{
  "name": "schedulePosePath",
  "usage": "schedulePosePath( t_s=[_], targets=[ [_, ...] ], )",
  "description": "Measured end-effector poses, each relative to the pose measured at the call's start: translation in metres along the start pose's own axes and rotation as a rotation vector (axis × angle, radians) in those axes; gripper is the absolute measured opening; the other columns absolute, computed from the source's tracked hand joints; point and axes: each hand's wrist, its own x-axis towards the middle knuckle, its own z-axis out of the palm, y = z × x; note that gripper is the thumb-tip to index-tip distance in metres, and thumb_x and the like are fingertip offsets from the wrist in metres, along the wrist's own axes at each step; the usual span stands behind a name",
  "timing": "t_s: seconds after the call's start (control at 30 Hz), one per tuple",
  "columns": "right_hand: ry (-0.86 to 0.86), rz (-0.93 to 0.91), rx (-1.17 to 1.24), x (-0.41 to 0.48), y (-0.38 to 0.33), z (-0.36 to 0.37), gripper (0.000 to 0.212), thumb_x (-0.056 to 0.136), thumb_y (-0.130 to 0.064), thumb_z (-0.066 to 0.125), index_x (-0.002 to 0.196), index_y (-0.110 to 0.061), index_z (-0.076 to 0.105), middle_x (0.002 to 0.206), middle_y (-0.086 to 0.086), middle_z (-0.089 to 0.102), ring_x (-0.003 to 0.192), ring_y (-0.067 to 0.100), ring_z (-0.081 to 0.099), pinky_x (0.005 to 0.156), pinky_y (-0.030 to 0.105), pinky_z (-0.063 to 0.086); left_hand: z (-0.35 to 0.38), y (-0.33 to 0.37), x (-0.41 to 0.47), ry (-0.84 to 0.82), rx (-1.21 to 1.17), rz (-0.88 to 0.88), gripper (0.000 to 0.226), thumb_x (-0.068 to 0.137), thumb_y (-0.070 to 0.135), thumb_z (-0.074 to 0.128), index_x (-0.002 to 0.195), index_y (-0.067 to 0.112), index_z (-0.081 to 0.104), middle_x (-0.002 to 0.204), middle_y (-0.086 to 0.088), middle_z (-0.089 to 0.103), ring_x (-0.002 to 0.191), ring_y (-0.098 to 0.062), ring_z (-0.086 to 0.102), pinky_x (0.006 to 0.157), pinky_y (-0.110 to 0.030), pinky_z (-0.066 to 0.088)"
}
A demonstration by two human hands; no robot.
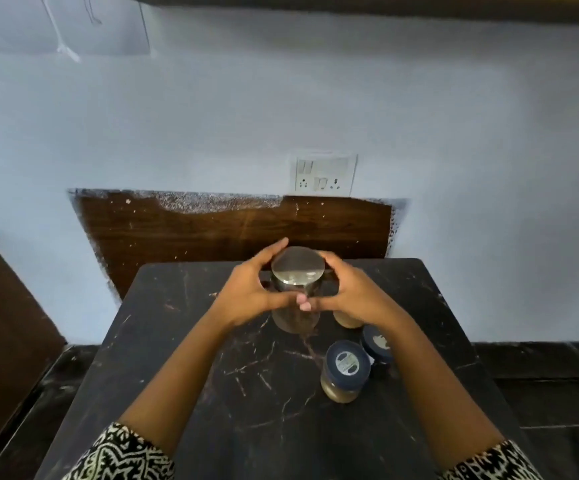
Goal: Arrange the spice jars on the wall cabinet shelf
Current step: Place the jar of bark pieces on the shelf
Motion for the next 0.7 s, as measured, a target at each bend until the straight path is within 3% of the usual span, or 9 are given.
schedulePosePath(
  t_s=[0.1,0.23,0.4,0.47,0.57,0.7],
  targets=[
    [0.079,-0.048,0.211,-0.007,-0.026,-0.028,0.08,0.067,-0.027,0.081,0.135,-0.032,0.038,0.125,-0.015,0.056,0.116,0.002,0.054,0.094,0.023,0.049,-0.015,0.042,0.014,0.06,-0.12,0.111,0.092,0.057,0.038,0.086,0.138,0.031,0.044,0.131,0.014,0.056,0.116,0.004,0.052,0.095,-0.016,0.044],
    [0.12,-0.1,0.378,-0.012,-0.047,-0.056,0.066,0.069,-0.024,0.079,0.125,-0.034,0.047,0.118,-0.015,0.062,0.111,0.003,0.06,0.091,0.025,0.052,-0.027,0.092,0.033,0.098,-0.291,0.213,0.083,0.057,0.03,0.088,0.131,0.03,0.051,0.119,0.017,0.06,0.101,0.008,0.059,0.081,-0.012,0.05],
    [0.27,-0.155,0.497,-0.004,-0.066,-0.085,0.054,0.07,-0.029,0.077,0.119,-0.034,0.054,0.114,-0.009,0.065,0.11,0.011,0.062,0.092,0.03,0.053,-0.016,0.134,0.065,0.227,-0.353,0.301,0.077,0.06,0.051,0.075,0.131,0.034,0.051,0.126,0.007,0.059,0.112,-0.01,0.06,0.09,-0.031,0.054],
    [0.353,-0.18,0.519,0.002,-0.073,-0.097,0.055,0.069,-0.035,0.075,0.119,-0.032,0.055,0.115,-0.007,0.065,0.113,0.015,0.06,0.095,0.035,0.051,-0.006,0.151,0.073,0.308,-0.311,0.339,0.072,0.071,0.057,0.07,0.135,0.038,0.044,0.135,0.007,0.052,0.116,-0.01,0.056,0.087,-0.026,0.054],
    [0.437,-0.217,0.557,0.012,-0.08,-0.115,0.064,0.062,-0.039,0.073,0.123,-0.025,0.055,0.117,-0.002,0.065,0.114,0.018,0.06,0.096,0.039,0.051,0.012,0.163,0.078,0.381,-0.243,0.382,0.072,0.078,0.051,0.062,0.142,0.041,0.029,0.145,0.014,0.038,0.119,0.0,0.047,0.083,-0.013,0.048],
    [0.554,-0.266,0.593,0.021,-0.083,-0.137,0.066,0.061,-0.044,0.073,0.122,-0.026,0.056,0.117,-0.002,0.066,0.109,0.017,0.063,0.093,0.036,0.053,0.04,0.163,0.083,0.391,-0.122,0.428,0.073,0.079,0.051,0.064,0.137,0.053,0.02,0.14,0.023,0.032,0.12,0.009,0.043,0.093,-0.019,0.046]
  ],
)
